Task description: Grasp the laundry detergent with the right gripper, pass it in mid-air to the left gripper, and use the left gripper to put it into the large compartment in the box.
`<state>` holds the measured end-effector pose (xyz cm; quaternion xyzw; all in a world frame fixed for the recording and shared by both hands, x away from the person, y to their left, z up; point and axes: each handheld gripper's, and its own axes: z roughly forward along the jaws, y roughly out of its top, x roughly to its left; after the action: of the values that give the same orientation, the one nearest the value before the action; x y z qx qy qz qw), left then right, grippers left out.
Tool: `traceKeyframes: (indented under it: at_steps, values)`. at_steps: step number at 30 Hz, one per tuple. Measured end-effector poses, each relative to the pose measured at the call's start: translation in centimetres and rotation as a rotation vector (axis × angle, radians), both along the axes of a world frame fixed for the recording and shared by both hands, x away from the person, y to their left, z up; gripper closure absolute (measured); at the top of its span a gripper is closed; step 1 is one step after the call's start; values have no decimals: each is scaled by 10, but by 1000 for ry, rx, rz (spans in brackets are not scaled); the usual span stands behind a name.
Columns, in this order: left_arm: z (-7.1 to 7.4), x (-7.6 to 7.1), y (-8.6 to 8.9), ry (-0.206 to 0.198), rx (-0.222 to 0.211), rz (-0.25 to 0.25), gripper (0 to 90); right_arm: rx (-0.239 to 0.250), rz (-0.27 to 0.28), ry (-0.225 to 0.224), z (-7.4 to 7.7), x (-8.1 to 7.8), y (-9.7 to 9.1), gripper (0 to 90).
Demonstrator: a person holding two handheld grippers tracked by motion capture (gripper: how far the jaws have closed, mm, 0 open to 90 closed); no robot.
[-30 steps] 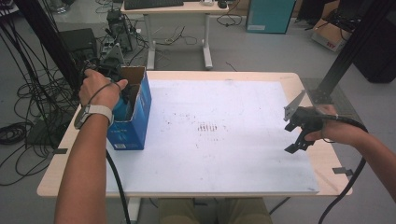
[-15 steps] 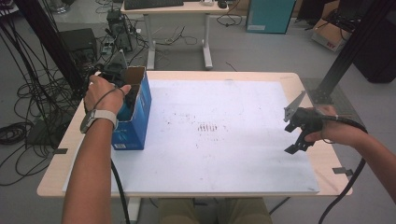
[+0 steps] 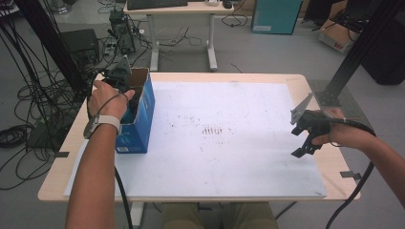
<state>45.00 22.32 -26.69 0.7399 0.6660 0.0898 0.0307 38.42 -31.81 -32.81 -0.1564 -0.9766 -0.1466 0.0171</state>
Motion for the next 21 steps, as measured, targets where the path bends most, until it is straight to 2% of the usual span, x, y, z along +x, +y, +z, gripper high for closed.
traceKeyframes:
  at_steps: [1,3,4,6,21]
  values:
    - [-1,0,0,1,-1,-1,376,-18,-1,7,1,0,0,99]
    - [-3,0,0,2,-1,-1,376,-2,-9,-19,0,-1,-1,99]
    - [-3,0,1,-1,-2,-1,376,-7,-7,-1,1,-1,-1,99]
    - [-3,0,1,-3,-5,4,376,-14,-3,8,2,0,-2,99]
    - [-4,2,1,3,-4,5,375,-11,-7,4,1,-1,-2,99]
